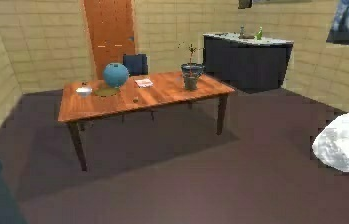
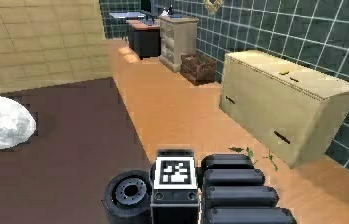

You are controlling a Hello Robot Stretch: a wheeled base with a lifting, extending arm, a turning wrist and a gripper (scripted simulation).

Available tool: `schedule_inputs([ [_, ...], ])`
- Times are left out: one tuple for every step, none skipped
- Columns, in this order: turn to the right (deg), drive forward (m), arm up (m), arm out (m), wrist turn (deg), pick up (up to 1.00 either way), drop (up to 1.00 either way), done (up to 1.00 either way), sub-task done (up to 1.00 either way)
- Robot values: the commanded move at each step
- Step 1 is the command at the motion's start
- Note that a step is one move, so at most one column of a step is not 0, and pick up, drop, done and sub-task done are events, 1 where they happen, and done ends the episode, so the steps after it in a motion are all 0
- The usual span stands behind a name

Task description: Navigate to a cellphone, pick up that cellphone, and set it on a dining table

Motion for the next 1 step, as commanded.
schedule_inputs([
  [0.0, 1.00, 0.00, 0.00, 0.0, 0.00, 0.00, 0.00, 0.00],
])
